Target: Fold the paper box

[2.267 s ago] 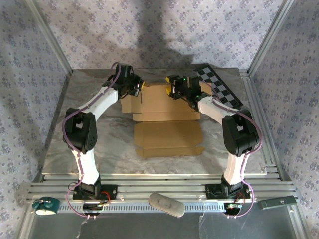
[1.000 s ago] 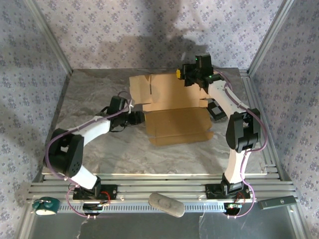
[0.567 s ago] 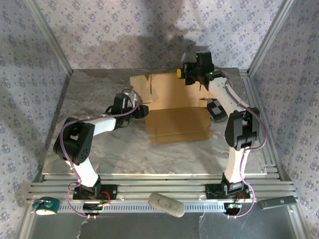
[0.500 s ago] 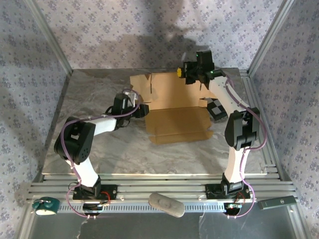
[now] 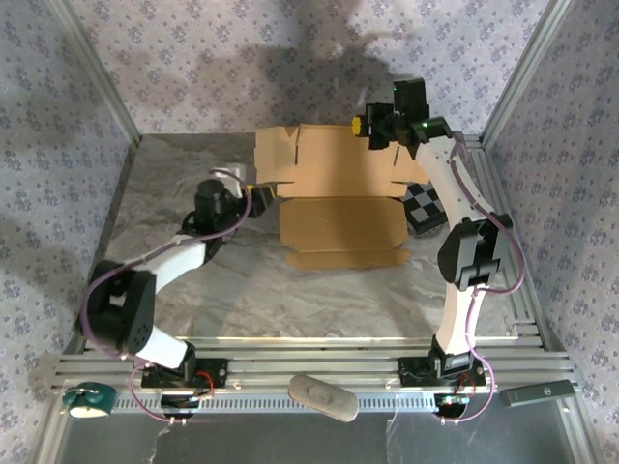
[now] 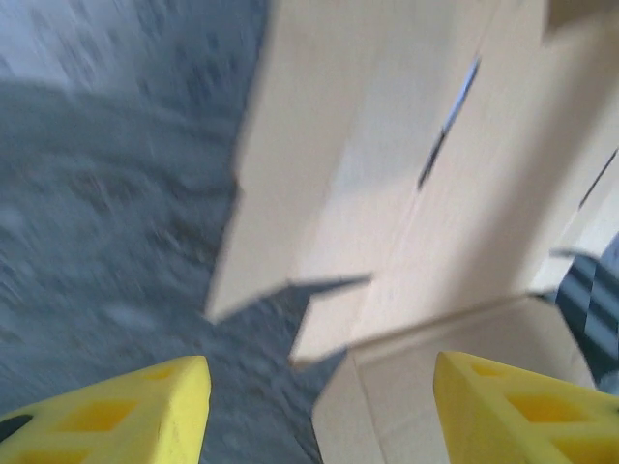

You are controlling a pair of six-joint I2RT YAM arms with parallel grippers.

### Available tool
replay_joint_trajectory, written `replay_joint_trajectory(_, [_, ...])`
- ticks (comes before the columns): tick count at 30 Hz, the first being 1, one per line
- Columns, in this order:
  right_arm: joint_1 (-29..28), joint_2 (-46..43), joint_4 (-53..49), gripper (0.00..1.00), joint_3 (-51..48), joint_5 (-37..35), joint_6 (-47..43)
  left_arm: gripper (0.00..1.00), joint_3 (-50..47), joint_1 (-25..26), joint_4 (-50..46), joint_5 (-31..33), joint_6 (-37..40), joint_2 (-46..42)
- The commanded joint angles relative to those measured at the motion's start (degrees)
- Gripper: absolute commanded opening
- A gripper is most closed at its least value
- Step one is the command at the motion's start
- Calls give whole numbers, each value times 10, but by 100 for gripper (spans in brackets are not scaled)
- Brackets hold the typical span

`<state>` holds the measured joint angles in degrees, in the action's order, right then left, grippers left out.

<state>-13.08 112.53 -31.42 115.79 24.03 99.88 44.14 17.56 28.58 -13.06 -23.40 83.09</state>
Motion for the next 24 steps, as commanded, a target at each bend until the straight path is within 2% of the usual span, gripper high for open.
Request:
replay_joint_trajectory(1, [2,20,-25,0,35,23,-24,63,14,-40,-17,-27,32,-10])
replay_joint_trajectory(6, [3,26,-28,0,37,42,-38,66,79,-66,-42,-88,85,32])
replay_joint_trajectory(8, [4,27,-28,0,38,45,-45,66,94,-66,-3,-115,106,58])
replay_joint_trajectory(15, [5,25,-40,0,38,51,-54,67,142,-62,73,-160,59,120])
replay_joint_trajectory(24, [6,27,-35,0,39,60,-55,65,187,-44,43,-181,70,146])
